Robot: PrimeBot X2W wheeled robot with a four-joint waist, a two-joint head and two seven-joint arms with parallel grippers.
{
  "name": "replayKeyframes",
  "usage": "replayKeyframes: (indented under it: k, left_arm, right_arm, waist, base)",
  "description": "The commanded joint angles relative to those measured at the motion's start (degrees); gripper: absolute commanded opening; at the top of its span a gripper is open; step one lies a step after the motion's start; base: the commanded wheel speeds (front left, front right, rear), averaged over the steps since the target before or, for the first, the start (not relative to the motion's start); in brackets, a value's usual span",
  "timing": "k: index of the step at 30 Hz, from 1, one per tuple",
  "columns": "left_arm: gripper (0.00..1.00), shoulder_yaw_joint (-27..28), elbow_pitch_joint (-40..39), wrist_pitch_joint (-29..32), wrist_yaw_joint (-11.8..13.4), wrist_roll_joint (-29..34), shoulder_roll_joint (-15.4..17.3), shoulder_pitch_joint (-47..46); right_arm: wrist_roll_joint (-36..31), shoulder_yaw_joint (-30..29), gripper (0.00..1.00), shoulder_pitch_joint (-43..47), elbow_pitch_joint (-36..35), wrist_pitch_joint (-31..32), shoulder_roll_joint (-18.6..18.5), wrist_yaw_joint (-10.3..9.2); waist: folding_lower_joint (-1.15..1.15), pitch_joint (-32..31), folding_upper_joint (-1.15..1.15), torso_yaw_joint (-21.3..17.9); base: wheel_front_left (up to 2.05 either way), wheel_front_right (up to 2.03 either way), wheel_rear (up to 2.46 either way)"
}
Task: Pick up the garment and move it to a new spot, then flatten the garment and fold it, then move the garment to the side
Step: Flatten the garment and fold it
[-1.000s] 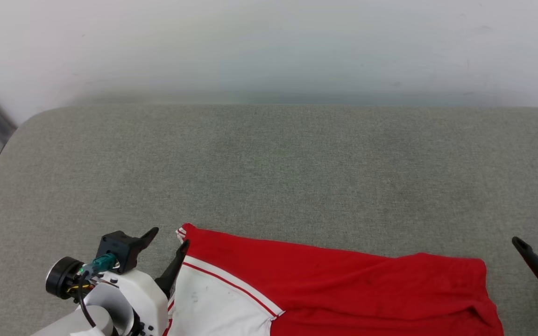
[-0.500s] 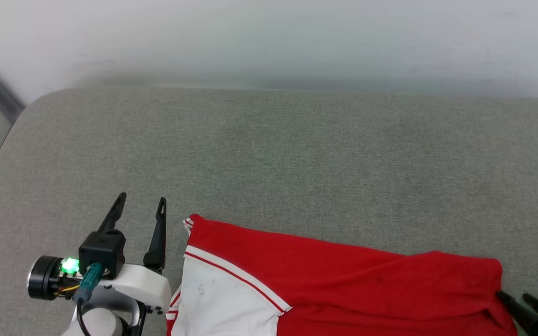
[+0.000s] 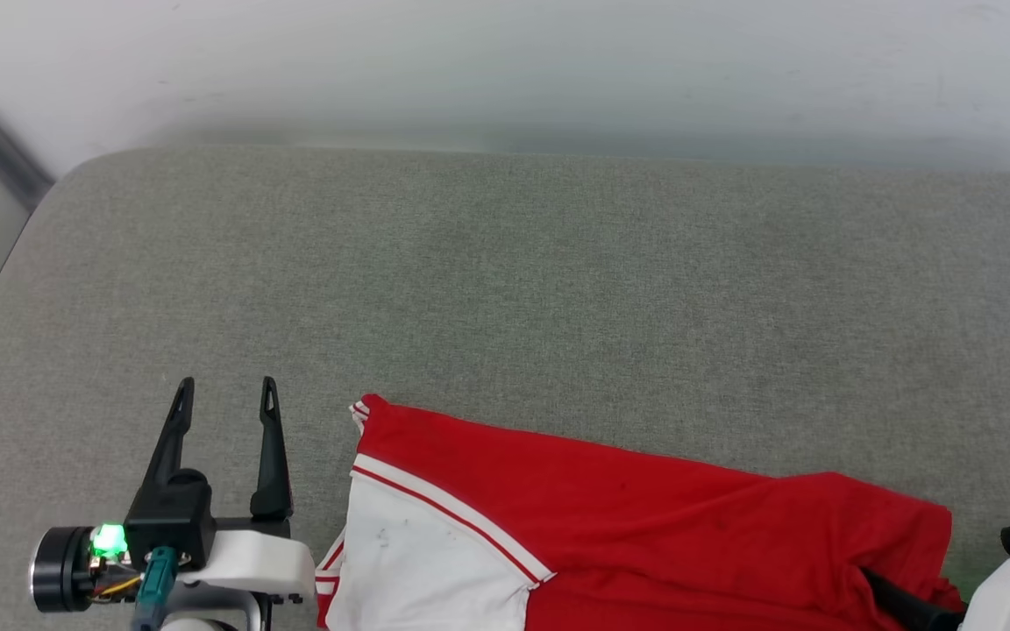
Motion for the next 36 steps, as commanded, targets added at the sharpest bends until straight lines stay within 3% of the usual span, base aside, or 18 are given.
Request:
replayKeyframes:
  k: [1,2,3,4,16,28,36]
  left_arm:
    - [1.0,1.59,-0.47,-0.13,-0.66,1.72,-1.53,1.35]
    - [1.0,2.46,-0.6,-0.14,-1.11,2.59,-2.24,1.81]
    - [1.0,3.42,-0.76,-0.14,-1.3,3.68,-2.95,2.28]
    - [1.0,4.01,-0.85,-0.13,-1.76,4.41,-3.66,2.72]
    - [1.0,8.19,-0.24,-0.14,-5.85,11.25,-8.89,6.66]
    - [1.0,8.92,0.32,-0.13,-7.98,13.22,-10.25,8.82]
    - [1.0,8.88,0.67,-0.13,-9.0,13.87,-10.8,9.29]
  right_arm:
    - [0.11,2.06,0.92,0.38,0.85,0.04,1.59,-0.02]
    - [0.55,2.39,0.4,0.26,0.96,0.17,1.72,-0.02]
    - [0.81,2.74,0.1,0.17,1.06,0.12,1.68,-0.02]
    - [0.84,2.92,0.0,0.01,1.1,-0.06,1.44,-0.02]
    - [3.24,2.02,0.0,-0.82,1.07,-2.36,-4.02,-0.03]
    - [2.0,-0.87,0.0,1.06,3.44,-0.28,-12.71,-0.03]
    - [4.94,0.46,0.0,1.01,-9.17,7.11,-12.83,-0.02]
  waist:
    - [0.0,-0.05,0.0,0.05]
    - [0.0,-0.12,0.0,0.08]
    - [0.0,-0.22,0.0,0.1]
    - [0.0,-0.34,0.0,0.09]
    - [0.0,-3.48,0.0,-0.43]
    - [0.0,-5.58,0.0,-1.4]
    - [0.0,-5.44,0.0,-1.84]
  base:
    - [0.0,0.0,0.0]
    - [0.0,0.0,0.0]
    - [0.0,0.0,0.0]
    - [0.0,0.0,0.0]
    - [0.0,0.0,0.0]
    - [0.0,0.0,0.0]
    - [0.0,0.0,0.0]
